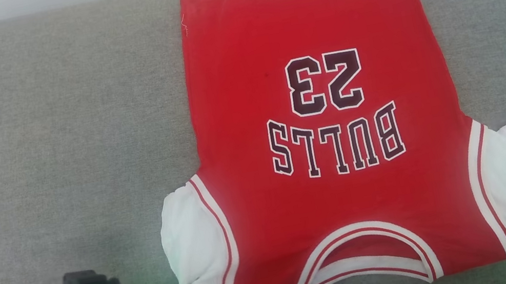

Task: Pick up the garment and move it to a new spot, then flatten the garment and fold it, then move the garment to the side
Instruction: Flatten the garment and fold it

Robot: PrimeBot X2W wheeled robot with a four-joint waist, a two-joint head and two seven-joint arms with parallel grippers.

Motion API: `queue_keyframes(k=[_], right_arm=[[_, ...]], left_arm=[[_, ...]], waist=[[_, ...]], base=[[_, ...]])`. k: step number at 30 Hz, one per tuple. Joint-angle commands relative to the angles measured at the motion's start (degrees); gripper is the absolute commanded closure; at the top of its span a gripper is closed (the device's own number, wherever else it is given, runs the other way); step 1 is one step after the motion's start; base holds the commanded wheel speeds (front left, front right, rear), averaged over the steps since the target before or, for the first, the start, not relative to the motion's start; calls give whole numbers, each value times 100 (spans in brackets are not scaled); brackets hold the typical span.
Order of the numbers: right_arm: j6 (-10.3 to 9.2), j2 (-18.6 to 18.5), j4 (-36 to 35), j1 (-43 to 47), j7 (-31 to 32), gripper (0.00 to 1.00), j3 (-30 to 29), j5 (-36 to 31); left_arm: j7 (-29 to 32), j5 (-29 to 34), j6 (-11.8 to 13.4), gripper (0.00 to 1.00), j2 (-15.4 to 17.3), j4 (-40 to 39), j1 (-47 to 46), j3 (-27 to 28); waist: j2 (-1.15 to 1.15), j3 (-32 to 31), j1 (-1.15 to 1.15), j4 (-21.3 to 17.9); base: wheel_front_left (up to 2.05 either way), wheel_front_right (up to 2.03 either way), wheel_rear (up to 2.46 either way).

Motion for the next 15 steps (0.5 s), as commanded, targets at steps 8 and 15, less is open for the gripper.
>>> queue_keyframes(k=[8,15], right_arm=[[0,-215,649,-589,-59,100,733,-763],[-12,-349,1355,-999,-419,100,1414,-1223]], left_arm=[[-22,132,6,100,-491,630,-110,-19],[-19,125,7,100,-907,1237,-311,-174]], waist=[[0,200,0,-34],[0,453,0,-36]], base=[[0,0,0],[0,0,0]])
